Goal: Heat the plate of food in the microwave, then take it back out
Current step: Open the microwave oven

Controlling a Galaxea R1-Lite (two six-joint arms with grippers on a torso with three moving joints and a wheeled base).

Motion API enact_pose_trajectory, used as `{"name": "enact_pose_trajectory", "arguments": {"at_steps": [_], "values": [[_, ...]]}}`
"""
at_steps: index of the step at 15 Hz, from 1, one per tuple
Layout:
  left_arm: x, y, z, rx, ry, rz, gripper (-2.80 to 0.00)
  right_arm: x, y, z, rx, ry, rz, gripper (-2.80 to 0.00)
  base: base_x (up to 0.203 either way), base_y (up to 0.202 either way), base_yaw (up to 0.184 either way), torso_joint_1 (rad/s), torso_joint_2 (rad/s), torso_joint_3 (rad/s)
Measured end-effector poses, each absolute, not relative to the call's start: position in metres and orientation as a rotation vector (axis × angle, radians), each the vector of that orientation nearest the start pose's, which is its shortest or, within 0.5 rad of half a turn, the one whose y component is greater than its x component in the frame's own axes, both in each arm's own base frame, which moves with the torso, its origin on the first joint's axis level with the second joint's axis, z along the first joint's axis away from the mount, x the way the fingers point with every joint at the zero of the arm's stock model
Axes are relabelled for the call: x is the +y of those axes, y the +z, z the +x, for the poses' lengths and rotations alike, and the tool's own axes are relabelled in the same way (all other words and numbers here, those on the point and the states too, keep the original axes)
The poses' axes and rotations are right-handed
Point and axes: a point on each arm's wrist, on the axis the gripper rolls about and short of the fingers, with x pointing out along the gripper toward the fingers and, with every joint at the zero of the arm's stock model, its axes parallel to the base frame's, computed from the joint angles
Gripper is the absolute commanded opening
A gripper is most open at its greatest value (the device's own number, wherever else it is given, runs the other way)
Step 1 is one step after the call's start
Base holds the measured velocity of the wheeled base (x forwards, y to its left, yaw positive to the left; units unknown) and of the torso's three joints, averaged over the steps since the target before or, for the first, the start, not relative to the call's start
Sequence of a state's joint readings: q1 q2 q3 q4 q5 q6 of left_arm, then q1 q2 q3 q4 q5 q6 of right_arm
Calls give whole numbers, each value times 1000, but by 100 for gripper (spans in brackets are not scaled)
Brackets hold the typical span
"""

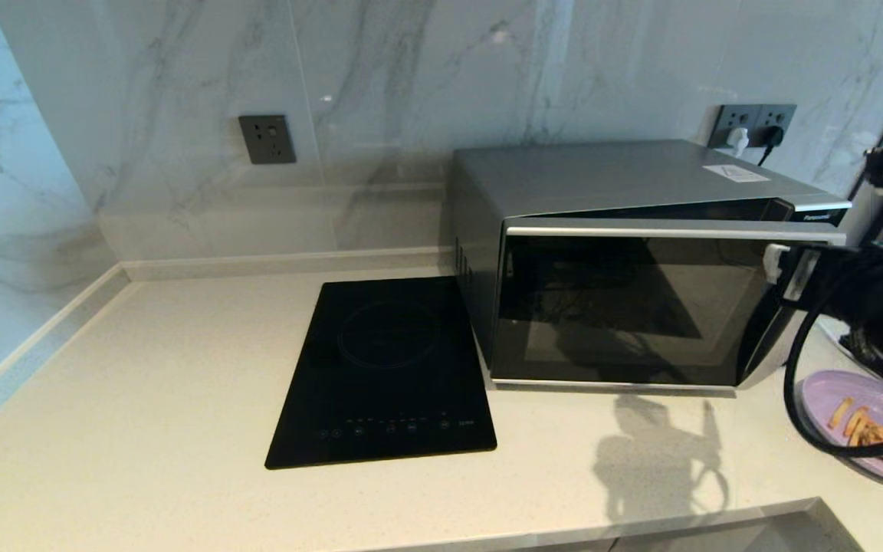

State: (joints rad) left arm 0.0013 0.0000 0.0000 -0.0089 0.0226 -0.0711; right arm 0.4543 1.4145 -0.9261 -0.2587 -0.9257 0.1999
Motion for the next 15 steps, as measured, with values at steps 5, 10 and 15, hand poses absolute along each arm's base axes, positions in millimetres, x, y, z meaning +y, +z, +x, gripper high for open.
{"name": "enact_pose_trajectory", "arguments": {"at_steps": [5,10,15], "values": [[0,76,-23,-10,24,-71,-280,88,333,236,14,-481,108,-280,0,0,0,0,0,0],[0,76,-23,-10,23,-72,-280,87,358,283,29,-527,137,-280,0,0,0,0,0,0],[0,76,-23,-10,24,-72,-280,70,358,307,132,-512,291,-280,0,0,0,0,0,0]]}}
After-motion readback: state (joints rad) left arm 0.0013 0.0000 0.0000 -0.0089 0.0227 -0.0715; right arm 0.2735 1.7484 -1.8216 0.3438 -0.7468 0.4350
